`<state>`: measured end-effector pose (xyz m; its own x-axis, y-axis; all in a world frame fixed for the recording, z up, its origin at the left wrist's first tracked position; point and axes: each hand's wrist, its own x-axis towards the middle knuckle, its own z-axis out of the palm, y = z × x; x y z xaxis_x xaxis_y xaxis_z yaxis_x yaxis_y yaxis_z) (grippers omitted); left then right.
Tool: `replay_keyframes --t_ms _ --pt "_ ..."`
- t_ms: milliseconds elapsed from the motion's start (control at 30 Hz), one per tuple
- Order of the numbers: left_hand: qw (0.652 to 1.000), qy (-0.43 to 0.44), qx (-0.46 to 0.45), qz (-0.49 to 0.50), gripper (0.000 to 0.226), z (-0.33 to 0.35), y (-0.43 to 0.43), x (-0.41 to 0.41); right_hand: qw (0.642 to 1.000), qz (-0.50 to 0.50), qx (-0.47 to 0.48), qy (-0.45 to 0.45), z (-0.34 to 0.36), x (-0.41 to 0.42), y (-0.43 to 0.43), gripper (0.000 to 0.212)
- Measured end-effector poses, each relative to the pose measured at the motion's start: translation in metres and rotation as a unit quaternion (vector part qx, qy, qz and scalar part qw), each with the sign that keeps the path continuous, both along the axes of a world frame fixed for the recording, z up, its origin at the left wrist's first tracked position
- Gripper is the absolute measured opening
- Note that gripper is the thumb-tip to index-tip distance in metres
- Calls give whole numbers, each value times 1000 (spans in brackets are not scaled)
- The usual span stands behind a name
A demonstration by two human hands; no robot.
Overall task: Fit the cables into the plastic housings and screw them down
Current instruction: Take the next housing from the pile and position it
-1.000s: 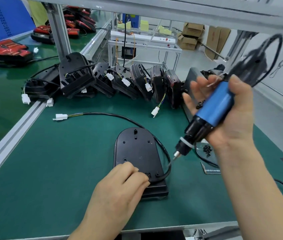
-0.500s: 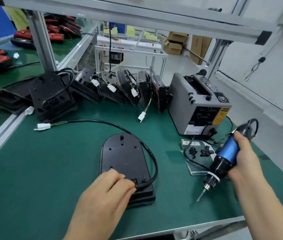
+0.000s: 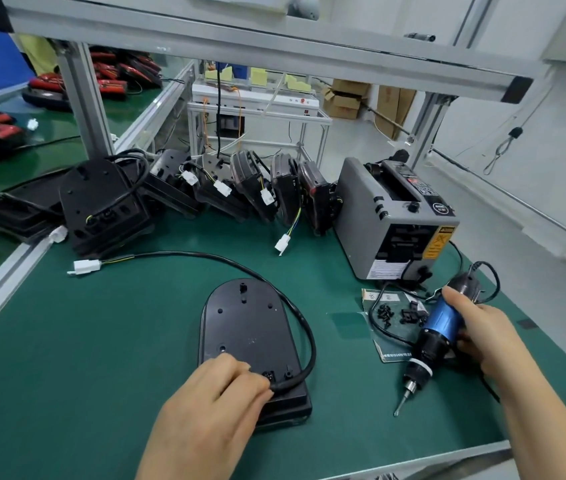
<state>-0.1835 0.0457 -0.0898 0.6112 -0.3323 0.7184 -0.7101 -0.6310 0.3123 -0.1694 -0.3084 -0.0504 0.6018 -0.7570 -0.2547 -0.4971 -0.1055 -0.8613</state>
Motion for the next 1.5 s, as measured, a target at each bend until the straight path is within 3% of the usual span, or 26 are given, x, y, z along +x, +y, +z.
replay_keyframes --t_ms 167,267,433,533,667,767,867,1000,1233,1500 --pt "1000 -6 -8 -1 20 -1 0 0 995 41 -72 56 4 4 -5 49" --pt "1000 -9 -16 -3 11 -1 -1 1 985 60 -126 106 8 4 -9 60" --pt "1000 -10 -8 0 22 -2 -1 2 968 54 -193 153 11 -1 -20 82" --pt "1000 -10 -7 -2 21 -3 0 2 964 64 -195 171 10 1 -23 84" --pt "1000 -11 -11 -10 18 -3 0 3 953 81 -228 181 16 3 -20 72" --pt "1000 -13 -17 -18 15 -2 -1 3 952 95 -282 67 25 11 -9 31" --pt "1000 -5 -10 -14 24 0 -1 2 983 106 -128 -77 33 29 8 8" --pt "1000 -4 -8 -15 25 0 -1 1 988 77 44 -128 34 56 15 5" --pt "1000 -10 -7 -8 25 0 -1 1 978 20 142 -150 28 80 7 9" --pt "1000 -3 -5 -2 25 2 -2 0 972 8 157 -176 27 84 11 16"
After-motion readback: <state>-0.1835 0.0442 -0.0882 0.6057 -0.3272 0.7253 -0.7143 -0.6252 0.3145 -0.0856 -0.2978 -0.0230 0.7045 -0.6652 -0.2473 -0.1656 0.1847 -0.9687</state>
